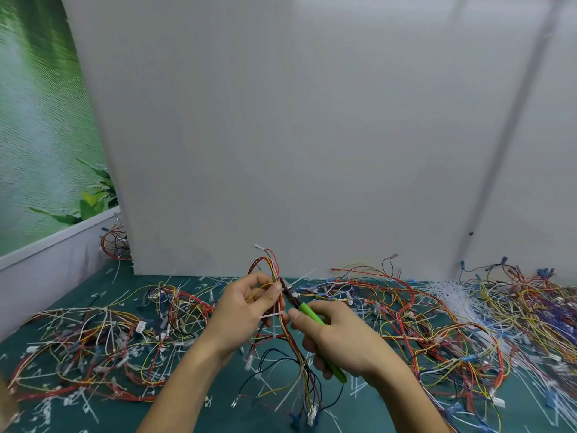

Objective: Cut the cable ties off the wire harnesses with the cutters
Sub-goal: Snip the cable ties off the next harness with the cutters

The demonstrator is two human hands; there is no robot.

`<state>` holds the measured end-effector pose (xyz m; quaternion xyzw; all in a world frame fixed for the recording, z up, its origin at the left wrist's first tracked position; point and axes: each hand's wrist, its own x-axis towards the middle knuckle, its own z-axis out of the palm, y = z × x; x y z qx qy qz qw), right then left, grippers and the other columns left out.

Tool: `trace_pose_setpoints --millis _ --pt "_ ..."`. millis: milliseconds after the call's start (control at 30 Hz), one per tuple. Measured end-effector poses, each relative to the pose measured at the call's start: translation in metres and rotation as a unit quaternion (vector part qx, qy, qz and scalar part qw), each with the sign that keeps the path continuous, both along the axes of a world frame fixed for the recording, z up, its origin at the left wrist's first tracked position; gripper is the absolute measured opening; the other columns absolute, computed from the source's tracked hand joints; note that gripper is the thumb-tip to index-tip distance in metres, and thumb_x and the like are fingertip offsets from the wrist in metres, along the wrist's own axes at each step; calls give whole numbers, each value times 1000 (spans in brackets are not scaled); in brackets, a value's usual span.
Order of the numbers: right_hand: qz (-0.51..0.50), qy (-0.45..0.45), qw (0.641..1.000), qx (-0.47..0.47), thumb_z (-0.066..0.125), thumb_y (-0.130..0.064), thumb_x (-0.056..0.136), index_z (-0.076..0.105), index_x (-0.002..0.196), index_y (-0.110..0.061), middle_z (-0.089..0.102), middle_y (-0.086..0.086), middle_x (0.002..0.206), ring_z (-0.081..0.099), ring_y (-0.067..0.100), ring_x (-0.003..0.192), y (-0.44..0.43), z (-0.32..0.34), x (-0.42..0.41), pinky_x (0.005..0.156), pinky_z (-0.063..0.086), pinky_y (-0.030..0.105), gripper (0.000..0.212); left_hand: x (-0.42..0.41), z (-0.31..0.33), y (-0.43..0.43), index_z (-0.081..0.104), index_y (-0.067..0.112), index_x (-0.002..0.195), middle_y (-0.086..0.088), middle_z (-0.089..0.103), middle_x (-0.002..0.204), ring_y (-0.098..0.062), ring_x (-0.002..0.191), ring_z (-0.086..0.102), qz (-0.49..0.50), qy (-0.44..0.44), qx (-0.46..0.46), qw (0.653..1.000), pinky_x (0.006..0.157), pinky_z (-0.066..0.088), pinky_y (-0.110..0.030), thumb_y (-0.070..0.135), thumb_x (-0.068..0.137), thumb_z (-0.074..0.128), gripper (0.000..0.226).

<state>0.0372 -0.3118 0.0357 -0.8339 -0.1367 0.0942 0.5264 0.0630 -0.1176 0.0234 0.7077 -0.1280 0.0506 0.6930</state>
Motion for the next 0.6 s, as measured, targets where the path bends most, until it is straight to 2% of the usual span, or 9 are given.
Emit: trace_pose_setpoints --millis 133,233,333,433,600 --pt "8 -1 1000 1 58 -67 94 72 93 -38 69 0 79 69 16 63 -2 1 1 63 58 38 32 0 1 4 69 12 87 -12 71 80 -21 70 69 -7 6 3 1000 64 53 -32 25 98 63 17" --pt "5 2 1000 -6 59 -64 95 70 98 -27 70 1 81 69 15 64 -2 1 1 64 60 39 38 1 2 5 68 12 86 -12 71 80 -22 70 68 -10 8 2 1000 64 54 -32 25 98 63 19" --pt "-4 -5 1000 -21 60 -60 96 65 97 -21 64 2 77 62 17 59 0 1 0 58 55 36 40 1 0 5 68 10 89 -12 71 81 -27 70 63 -7 3 8 1000 67 52 -36 29 96 65 20" --pt "-10 -17 999 -44 61 -55 97 59 95 -14 56 4 73 54 21 54 2 1 -1 52 51 34 42 1 0 4 68 12 92 -11 71 81 -27 71 67 -8 -2 3 1000 66 53 -35 34 91 67 23" --pt "-8 -12 999 -46 62 -53 97 59 96 -13 59 3 73 59 18 51 3 4 -3 51 54 34 39 3 -2 4 69 18 91 -8 73 81 -24 73 72 -7 -5 6 1000 64 55 -29 35 89 68 17"
